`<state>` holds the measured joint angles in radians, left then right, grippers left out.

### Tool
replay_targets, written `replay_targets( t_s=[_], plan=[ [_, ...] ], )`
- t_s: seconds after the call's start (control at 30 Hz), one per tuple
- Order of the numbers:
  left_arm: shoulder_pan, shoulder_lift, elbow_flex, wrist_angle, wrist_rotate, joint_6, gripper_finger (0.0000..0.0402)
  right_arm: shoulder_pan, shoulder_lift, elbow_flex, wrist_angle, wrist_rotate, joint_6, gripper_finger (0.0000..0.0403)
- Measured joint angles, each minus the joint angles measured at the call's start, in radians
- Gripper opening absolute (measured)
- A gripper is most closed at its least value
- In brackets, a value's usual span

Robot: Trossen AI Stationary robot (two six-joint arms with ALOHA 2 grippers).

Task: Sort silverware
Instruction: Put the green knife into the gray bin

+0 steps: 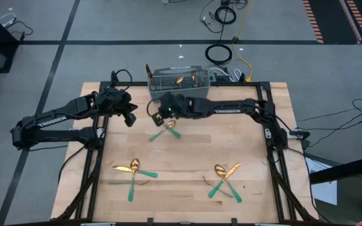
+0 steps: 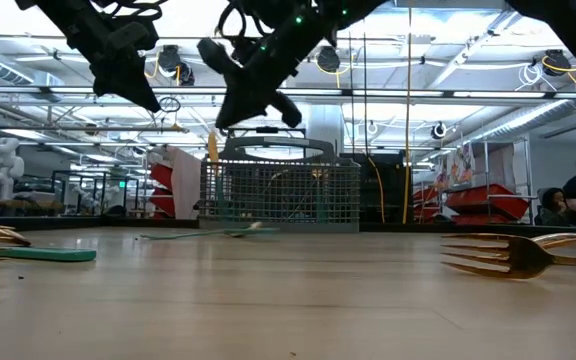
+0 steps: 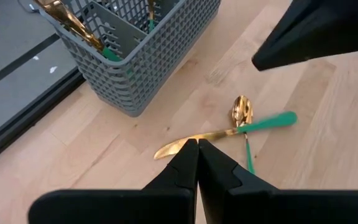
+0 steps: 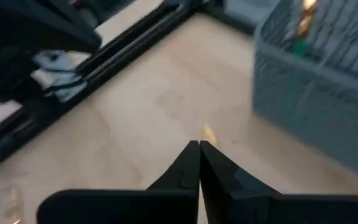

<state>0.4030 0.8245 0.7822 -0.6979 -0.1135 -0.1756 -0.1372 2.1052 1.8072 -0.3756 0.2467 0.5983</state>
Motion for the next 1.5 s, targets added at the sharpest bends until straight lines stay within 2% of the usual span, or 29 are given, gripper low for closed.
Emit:
replay_targets(
  t_s=[0.1, 0.23, 0.37, 0.47, 0.57, 0.63, 0.93, 1.27, 1.5],
  plan=[
    [0.0, 0.0, 0.0, 0.0, 0.0, 0.0, 0.001, -0.016, 0.006, 0.0, -0.101, -0.046, -0.036, 0.0001],
    [0.0, 0.0, 0.0, 0.0, 0.0, 0.006, 0.001, -0.007, 0.026, 0.0, -0.214, -0.109, -0.23, 0.0022],
    [0.001, 0.0, 0.0, 0.006, -0.01, 0.025, 0.001, 0.004, 0.05, -0.001, -0.196, -0.177, -0.381, 0.0085],
    [0.002, 0.0, 0.0, 0.006, -0.019, 0.025, 0.001, 0.002, 0.063, -0.001, -0.129, -0.171, -0.46, 0.0145],
    [0.002, 0.0, 0.0, 0.006, -0.019, 0.025, 0.001, -0.006, 0.091, 0.0, -0.101, -0.168, -0.46, 0.019],
    [0.002, 0.0, 0.0, 0.001, -0.019, 0.025, 0.001, -0.013, 0.117, 0.0, -0.098, -0.164, -0.439, 0.0203],
    [0.002, 0.0, 0.0, 0.0, -0.019, 0.017, 0.001, -0.036, 0.18, 0.0, -0.041, -0.091, -0.423, 0.0189],
    [0.002, 0.0, 0.0, 0.0, -0.033, 0.025, 0.001, -0.05, 0.185, 0.0, 0.002, -0.118, -0.4, 0.0191],
    [0.002, 0.0, 0.0, 0.0, -0.035, 0.025, 0.001, -0.043, 0.281, 0.049, -0.044, -0.118, -0.355, 0.0191]
  ],
)
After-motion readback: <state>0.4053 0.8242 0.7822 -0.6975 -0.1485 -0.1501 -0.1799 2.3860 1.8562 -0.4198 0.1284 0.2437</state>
